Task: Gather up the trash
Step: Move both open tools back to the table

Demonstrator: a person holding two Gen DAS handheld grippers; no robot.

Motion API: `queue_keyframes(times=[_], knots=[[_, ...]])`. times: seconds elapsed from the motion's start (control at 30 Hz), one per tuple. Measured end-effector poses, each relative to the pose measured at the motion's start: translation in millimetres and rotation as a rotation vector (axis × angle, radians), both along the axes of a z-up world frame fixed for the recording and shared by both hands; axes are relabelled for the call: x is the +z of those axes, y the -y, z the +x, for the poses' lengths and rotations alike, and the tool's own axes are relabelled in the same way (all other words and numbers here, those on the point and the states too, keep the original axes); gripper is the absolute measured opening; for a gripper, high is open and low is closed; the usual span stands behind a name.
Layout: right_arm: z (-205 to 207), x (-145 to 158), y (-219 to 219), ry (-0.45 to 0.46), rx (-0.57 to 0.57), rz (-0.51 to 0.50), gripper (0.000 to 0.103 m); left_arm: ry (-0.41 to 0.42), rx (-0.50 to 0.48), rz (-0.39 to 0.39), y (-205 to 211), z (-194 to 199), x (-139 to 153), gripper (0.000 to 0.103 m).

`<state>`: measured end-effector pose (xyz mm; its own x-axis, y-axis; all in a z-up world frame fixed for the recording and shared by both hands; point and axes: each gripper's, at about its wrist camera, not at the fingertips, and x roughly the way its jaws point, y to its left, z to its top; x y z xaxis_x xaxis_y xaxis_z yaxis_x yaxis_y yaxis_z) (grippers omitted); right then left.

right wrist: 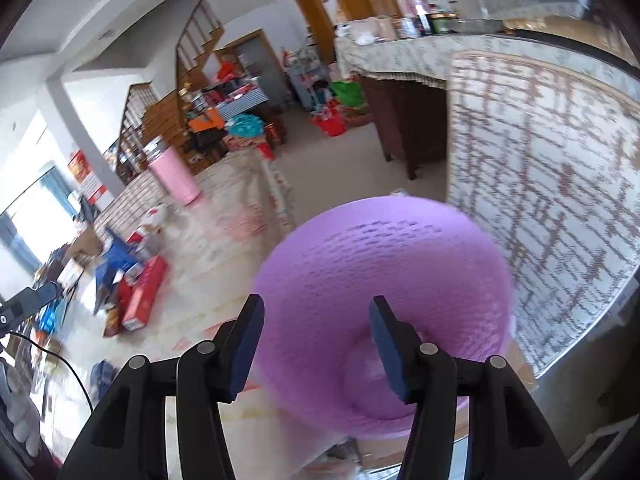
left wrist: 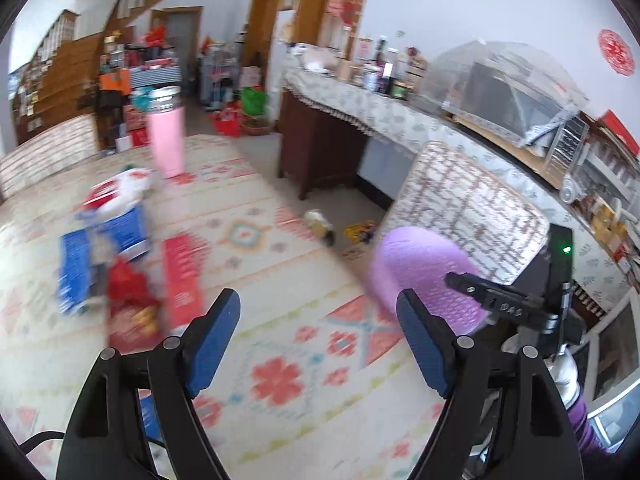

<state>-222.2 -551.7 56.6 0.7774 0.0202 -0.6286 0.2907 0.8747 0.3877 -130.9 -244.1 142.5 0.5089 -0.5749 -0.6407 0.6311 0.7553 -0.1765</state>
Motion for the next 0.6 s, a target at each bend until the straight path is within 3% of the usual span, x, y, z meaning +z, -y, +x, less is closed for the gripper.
queue_keyframes(times=[0.27, 0.43, 0.6], knots=[[17, 7, -75, -0.008, 0.132, -0.031, 0.059, 0.029, 0.201, 0.062, -105, 3, -13, 0.08], [29, 11, -117, -0.018, 0.194, -0.056, 0.061, 0.08, 0.343, 0.146, -174, 11, -22, 0.08], [44, 9, -154, -0.031, 0.251, -0.06, 0.066, 0.084, 0.437, 0.186, -221, 34, -32, 0.08]])
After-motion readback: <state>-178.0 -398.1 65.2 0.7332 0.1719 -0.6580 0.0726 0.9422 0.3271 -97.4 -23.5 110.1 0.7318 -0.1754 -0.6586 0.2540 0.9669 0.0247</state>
